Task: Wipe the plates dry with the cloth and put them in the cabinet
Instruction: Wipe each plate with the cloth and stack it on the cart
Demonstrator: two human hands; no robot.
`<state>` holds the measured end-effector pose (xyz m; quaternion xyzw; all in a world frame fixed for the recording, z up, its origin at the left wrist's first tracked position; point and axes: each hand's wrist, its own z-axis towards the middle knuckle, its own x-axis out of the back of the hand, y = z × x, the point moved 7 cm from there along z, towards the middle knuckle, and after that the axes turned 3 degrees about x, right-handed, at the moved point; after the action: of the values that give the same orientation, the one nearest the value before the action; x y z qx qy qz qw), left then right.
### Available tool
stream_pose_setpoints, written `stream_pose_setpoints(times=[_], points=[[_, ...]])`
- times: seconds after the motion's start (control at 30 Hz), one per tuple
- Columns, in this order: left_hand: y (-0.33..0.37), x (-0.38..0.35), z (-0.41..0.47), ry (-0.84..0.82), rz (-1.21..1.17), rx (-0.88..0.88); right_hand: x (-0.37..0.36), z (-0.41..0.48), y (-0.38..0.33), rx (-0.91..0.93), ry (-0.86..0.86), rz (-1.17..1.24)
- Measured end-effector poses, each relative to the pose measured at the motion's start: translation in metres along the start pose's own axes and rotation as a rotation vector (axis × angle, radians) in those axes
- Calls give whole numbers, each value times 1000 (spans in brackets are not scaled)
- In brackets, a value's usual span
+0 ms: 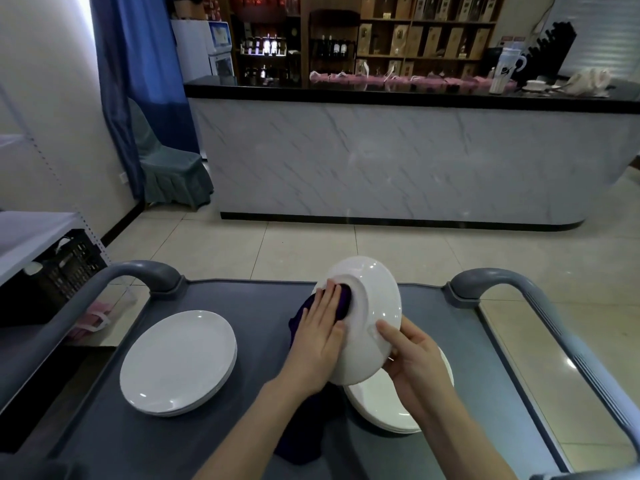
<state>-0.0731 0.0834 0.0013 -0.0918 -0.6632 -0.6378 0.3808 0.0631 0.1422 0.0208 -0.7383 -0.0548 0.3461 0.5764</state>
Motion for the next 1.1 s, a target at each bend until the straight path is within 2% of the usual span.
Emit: stream_pose_setpoints(times=[0.2, 0.3, 0.4, 0.5, 0.63, 0.77, 0.93, 1.03, 1.1], points=[[2, -27, -44, -50, 24, -129, 6, 13, -8, 20, 24, 18], [-15, -18, -40, -60, 213, -51, 5, 13, -8, 49, 5, -34], [-40, 1, -34, -76, 188, 77, -2, 11, -9, 89, -35, -113], [-42, 23, -32, -13, 41, 94, -16, 7, -9, 146, -108, -252], [-31, 69, -38, 225, -385, 150, -42, -1, -9, 244, -198, -491], [-30, 106, -57, 438, -692, 220, -77, -10, -6, 421, -337, -904], [-63, 137, -90, 655, -872, 442, -136, -36, 5, 1005, -540, -1340], [-85, 148, -106, 694, -998, 519, -154, -35, 24, 1136, -649, -1396], [-101, 156, -115, 725, -1034, 561, -166, -31, 39, 1129, -735, -1429]])
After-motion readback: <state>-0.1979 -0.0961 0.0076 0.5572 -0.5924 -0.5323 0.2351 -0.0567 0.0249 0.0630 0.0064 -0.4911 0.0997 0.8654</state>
